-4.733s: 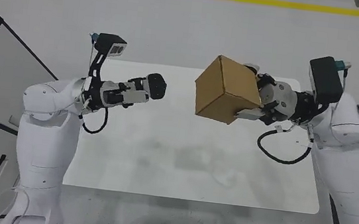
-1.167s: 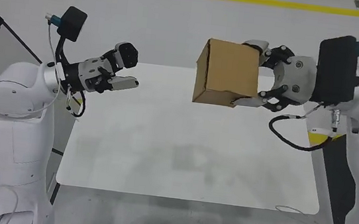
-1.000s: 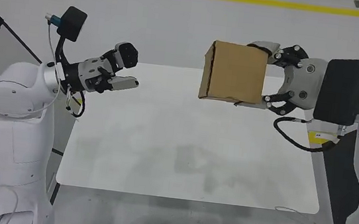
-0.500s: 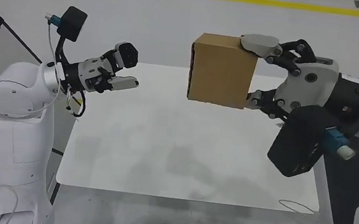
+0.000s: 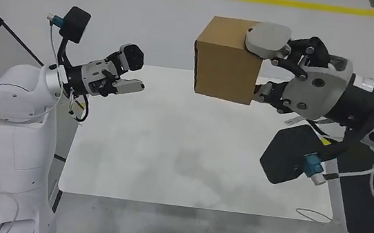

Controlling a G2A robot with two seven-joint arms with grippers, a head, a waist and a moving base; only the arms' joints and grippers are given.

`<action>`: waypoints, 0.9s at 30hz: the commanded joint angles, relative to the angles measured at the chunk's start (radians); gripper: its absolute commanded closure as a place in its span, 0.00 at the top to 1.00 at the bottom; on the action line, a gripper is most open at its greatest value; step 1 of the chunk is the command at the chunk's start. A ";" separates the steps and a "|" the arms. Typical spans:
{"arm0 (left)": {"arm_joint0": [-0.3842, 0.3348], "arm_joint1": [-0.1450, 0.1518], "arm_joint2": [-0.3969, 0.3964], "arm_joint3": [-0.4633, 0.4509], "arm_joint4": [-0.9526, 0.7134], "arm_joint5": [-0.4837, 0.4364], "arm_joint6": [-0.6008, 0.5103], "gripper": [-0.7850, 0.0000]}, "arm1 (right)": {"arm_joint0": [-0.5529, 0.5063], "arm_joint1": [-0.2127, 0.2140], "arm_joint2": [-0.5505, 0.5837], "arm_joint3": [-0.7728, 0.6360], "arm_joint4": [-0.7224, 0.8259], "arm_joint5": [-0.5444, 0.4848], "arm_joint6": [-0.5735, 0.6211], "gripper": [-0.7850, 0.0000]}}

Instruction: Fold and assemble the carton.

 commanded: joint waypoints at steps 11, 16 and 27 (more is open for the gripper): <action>0.000 0.000 0.000 0.000 0.000 0.000 0.000 1.00 | -0.023 0.057 0.009 0.002 -0.648 0.139 -0.613 0.00; 0.000 0.000 0.000 0.000 0.000 0.000 0.000 1.00 | -0.047 0.080 0.031 0.002 -0.846 0.250 -0.785 0.00; 0.000 0.000 0.000 0.000 0.000 0.000 0.000 1.00 | -0.053 0.083 0.032 0.002 -0.868 0.262 -0.802 0.00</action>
